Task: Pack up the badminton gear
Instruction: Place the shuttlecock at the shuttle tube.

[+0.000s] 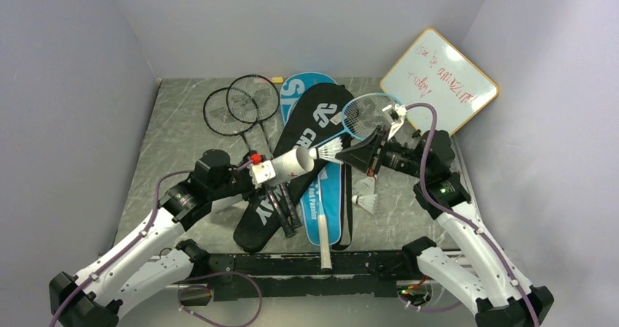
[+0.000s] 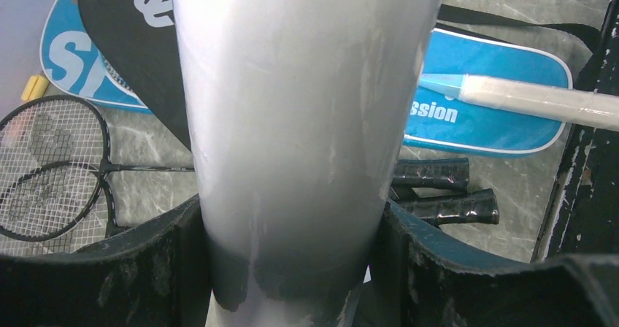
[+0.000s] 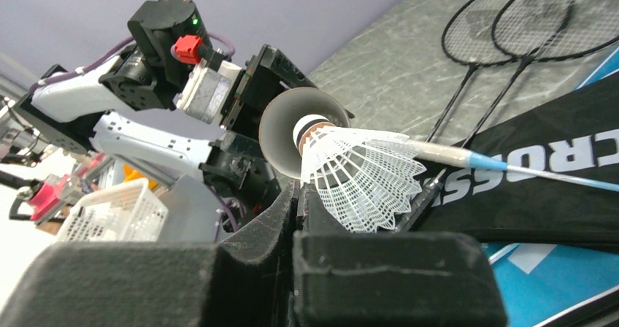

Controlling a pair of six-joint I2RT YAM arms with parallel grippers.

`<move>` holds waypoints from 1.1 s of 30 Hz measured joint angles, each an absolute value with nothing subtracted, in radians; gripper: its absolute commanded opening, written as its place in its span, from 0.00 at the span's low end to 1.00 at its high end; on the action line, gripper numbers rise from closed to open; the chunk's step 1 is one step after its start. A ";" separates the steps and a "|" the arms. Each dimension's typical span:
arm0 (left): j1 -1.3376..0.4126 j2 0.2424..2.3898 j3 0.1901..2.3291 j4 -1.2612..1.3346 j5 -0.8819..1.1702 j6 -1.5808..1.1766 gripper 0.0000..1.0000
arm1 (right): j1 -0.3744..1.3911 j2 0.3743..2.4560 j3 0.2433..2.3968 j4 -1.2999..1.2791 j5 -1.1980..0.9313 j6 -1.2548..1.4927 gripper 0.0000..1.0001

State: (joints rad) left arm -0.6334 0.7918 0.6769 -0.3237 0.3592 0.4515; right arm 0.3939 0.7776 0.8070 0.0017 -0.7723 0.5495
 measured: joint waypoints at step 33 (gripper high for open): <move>-0.600 0.747 0.672 -0.311 0.385 0.413 0.13 | 0.600 0.794 0.846 -0.087 -0.222 0.485 0.56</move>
State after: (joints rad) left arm -0.6003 0.7467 0.6724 -0.3111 0.3851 0.4133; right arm 0.5999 0.7937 0.8455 -0.0872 -0.2218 0.4854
